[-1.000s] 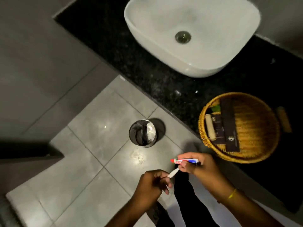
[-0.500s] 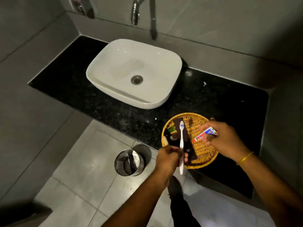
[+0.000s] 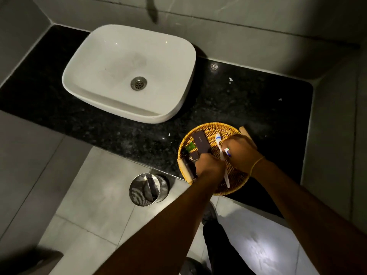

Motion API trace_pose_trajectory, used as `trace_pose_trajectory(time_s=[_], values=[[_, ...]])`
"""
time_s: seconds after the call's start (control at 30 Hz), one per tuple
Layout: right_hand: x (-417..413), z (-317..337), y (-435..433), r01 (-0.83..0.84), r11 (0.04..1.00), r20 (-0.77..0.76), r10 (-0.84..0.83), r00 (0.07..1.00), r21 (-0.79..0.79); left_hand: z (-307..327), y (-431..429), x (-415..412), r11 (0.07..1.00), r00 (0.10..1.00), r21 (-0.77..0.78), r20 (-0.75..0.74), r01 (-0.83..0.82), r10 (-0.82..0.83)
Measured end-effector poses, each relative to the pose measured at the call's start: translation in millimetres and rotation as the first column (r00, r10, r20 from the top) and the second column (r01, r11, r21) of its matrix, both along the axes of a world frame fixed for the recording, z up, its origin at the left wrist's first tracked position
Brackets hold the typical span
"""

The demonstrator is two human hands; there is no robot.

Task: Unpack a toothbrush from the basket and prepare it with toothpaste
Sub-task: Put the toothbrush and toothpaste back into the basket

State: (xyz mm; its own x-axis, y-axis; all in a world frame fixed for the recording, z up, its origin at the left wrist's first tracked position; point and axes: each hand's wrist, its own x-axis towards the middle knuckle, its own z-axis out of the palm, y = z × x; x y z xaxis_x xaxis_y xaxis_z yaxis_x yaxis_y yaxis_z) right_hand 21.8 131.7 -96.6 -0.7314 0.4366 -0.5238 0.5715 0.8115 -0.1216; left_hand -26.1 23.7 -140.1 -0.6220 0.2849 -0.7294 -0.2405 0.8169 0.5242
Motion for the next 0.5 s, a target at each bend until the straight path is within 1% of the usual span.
trace_pose_trajectory(time_s=[0.07,0.13,0.2,0.4,0.43,0.5], values=[[3,-6,-3,0.057,0.995,-0.073,-0.063,0.995,-0.076,17,5,-4,0.995,0.994,-0.021,-0.061,0.093,-0.095],[4,-13,-5,0.153,0.978,-0.133,-0.172,0.976,-0.139,26,9,-7,0.980,0.974,-0.032,-0.111,0.196,-0.199],[6,-22,-6,0.192,0.966,-0.201,-0.226,0.953,-0.174,24,12,-9,0.960,0.943,-0.043,-0.177,0.277,-0.280],[16,-36,-4,0.214,0.965,-0.270,-0.248,0.930,-0.149,20,9,-8,0.883,0.816,-0.061,-0.359,0.465,-0.454],[17,-38,-5,0.221,0.963,-0.272,-0.256,0.928,-0.152,17,8,-8,0.867,0.792,-0.067,-0.377,0.494,-0.480],[17,-38,-6,0.223,0.964,-0.264,-0.255,0.930,-0.145,16,7,-8,0.839,0.768,-0.069,-0.368,0.540,-0.525]])
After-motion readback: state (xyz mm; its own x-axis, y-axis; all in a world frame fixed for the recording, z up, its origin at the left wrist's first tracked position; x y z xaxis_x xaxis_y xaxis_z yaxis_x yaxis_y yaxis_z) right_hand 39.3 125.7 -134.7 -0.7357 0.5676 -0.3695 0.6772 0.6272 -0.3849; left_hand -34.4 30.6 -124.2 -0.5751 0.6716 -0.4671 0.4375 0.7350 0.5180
